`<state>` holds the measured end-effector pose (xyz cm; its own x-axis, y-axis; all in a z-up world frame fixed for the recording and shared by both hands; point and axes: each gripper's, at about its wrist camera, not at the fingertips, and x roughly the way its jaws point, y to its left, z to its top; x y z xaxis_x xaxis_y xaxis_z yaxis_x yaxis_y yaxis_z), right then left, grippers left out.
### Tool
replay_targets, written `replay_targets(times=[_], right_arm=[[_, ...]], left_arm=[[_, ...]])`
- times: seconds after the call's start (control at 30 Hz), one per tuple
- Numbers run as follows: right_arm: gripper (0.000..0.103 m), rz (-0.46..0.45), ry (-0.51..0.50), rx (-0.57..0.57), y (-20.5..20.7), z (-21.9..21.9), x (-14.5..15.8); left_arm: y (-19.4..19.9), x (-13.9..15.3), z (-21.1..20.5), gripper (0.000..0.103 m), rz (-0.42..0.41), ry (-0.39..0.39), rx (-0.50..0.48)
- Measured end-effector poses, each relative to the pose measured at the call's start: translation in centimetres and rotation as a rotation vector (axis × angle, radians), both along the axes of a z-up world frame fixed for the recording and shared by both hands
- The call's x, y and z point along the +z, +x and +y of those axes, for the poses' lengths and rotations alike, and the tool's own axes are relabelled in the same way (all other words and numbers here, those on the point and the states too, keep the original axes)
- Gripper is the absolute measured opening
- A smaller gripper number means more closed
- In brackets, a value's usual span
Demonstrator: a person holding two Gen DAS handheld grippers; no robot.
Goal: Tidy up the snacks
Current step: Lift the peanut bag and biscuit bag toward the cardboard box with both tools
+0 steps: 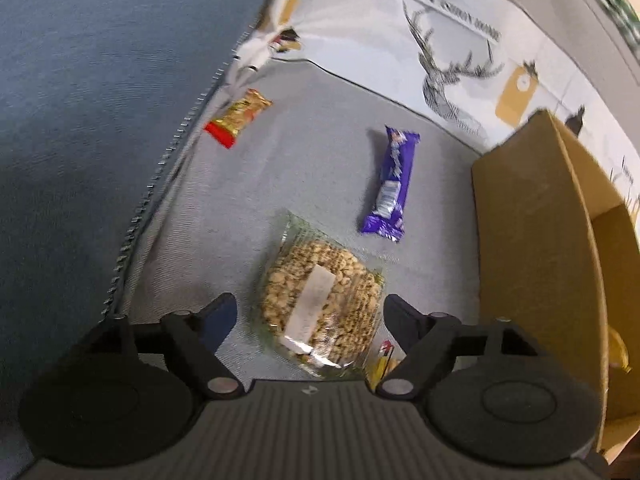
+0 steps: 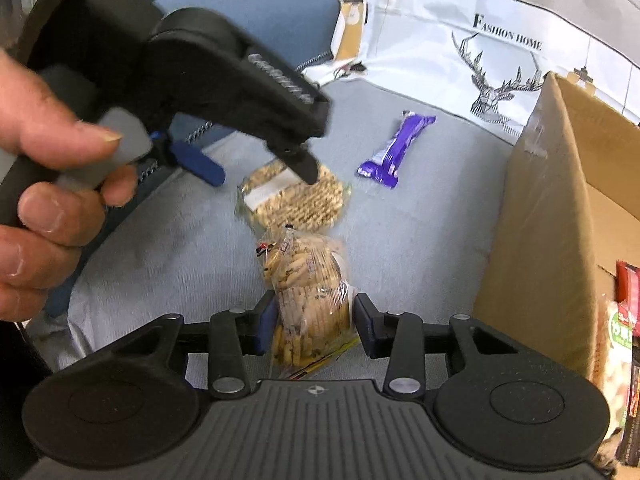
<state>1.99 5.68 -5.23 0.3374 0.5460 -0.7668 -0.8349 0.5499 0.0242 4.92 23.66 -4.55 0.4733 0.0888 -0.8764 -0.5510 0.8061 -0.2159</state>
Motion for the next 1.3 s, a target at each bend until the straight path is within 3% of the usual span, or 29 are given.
replay_targets(times=[0.2,0.27,0.33,0.43,0.83,1.07,1.3], right_arm=[[0.043,0.027,-0.004,0.004,0.4,0.1,-0.1],[0.043,0.031,-0.002,0.005,0.5,0.2,0.0],[0.043,0.029,0.000,0.007,0.5,0.3,0.1],[0.042,0.026,0.003,0.006,0.4,0.3,0.4],[0.041,-0.056,0.158,-0.044,-0.1,-1.3,4.5],[0.041,-0.084,0.306,-0.077,-0.1,-4.1,7.7],[0.042,-0.104,0.409,-0.136,1.1,-7.5,8.9]], left_arm=[[1.8,-2.0,-0.8,0.090,0.079,0.005,-0.050],[2.3,-2.5,-1.3,0.089,0.107,0.041,-0.070],[2.5,-2.5,-1.7,0.082,0.111,0.086,-0.091],[2.4,-2.1,-1.5,0.080,0.101,0.094,-0.088],[-1.5,3.9,0.2,0.080,-0.120,0.114,0.019],[-2.5,6.4,-0.7,0.080,-0.222,0.144,0.017],[-1.9,7.4,-2.6,0.080,-0.293,0.181,-0.018]])
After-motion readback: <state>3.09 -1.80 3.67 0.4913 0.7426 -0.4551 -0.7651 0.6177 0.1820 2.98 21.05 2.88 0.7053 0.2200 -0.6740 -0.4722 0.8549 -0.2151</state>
